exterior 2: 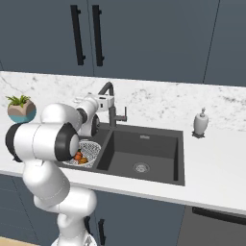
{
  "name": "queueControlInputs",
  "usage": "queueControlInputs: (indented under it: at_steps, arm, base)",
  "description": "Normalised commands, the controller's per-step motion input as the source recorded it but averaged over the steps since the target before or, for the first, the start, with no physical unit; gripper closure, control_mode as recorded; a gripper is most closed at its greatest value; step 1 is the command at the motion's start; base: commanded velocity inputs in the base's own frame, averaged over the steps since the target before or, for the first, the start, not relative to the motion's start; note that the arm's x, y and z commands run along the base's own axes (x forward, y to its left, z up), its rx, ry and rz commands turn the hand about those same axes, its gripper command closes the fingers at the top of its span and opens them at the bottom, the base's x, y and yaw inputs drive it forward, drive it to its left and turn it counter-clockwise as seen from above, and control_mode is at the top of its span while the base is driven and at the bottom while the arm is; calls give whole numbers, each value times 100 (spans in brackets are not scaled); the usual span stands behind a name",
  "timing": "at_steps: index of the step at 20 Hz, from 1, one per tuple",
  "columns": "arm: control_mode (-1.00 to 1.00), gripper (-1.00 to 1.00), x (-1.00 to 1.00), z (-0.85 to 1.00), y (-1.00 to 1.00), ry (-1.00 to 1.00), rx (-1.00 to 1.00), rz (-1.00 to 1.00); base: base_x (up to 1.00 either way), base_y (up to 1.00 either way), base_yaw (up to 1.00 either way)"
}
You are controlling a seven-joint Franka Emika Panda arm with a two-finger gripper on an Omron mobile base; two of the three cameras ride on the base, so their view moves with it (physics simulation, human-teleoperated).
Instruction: Put the colander in the sink, put the peach, orange in the colander, and turn on the sink faucet and pour water over the colander.
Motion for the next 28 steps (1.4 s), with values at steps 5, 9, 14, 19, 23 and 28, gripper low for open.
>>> queueControlInputs:
  at_steps: [5, 9, 14, 19, 23, 28]
  arm:
    - [-100, -100, 0, 0, 24, 3, 0, 0]
    - [-100, -100, 0, 0, 33, 3, 0, 0]
    - [-100, -100, 0, 0, 40, 3, -1, 0]
    - [-100, -100, 0, 0, 46, 3, -2, 0]
    - [-100, -100, 0, 0, 41, 3, 0, 0]
    - [-100, -100, 0, 0, 38, 4, 0, 0]
  base:
    - [0, 0, 0]
    - [0, 0, 0]
    - [0, 0, 0]
    - [0, 0, 0]
    - [0, 0, 0]
    - [0, 0, 0]
